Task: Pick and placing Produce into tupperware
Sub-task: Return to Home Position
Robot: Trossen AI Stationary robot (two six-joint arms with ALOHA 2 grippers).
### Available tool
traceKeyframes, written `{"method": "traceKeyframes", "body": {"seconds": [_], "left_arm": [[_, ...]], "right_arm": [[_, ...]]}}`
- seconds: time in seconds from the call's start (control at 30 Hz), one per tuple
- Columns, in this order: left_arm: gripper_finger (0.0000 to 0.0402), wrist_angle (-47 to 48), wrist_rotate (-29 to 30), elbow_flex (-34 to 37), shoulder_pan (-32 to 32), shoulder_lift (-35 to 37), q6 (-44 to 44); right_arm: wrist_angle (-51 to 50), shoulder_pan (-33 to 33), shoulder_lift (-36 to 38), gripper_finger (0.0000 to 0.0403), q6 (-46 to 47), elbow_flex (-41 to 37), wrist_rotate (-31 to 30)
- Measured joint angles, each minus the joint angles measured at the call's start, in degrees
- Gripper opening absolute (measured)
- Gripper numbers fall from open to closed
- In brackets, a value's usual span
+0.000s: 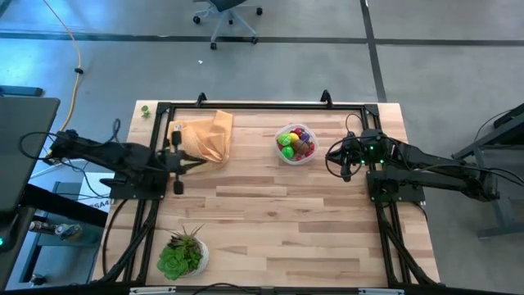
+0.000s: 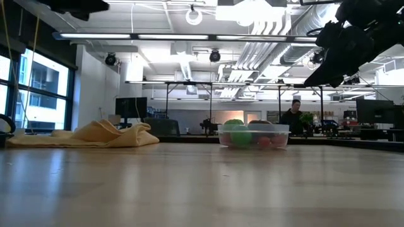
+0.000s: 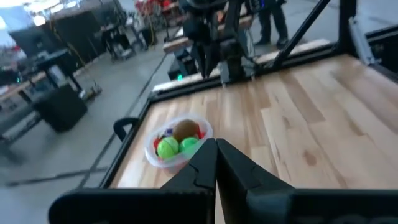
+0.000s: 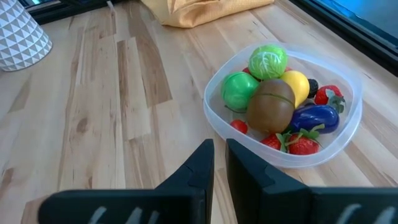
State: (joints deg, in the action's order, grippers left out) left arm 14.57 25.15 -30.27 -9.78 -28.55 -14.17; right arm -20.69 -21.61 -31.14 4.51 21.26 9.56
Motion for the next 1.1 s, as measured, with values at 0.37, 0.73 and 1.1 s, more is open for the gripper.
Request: {"method": "traceKeyframes", "body": {"seconds": [0.37,0.73,1.1], "left_arm": [[0.0,5.13,-0.01,3.03,-0.38,17.61,-5.56],[0.0,5.61,-0.01,4.25,-0.38,27.62,-10.99],[0.0,-0.49,6.03,4.23,-0.38,28.19,-17.81]], "right_arm": [[-0.06,0.0,0.02,0.003,0.0,0.0,-0.02],[-0.06,0.0,0.02,0.003,0.0,0.0,0.0],[-0.06,0.0,0.02,0.003,0.0,0.0,-0.02]]}}
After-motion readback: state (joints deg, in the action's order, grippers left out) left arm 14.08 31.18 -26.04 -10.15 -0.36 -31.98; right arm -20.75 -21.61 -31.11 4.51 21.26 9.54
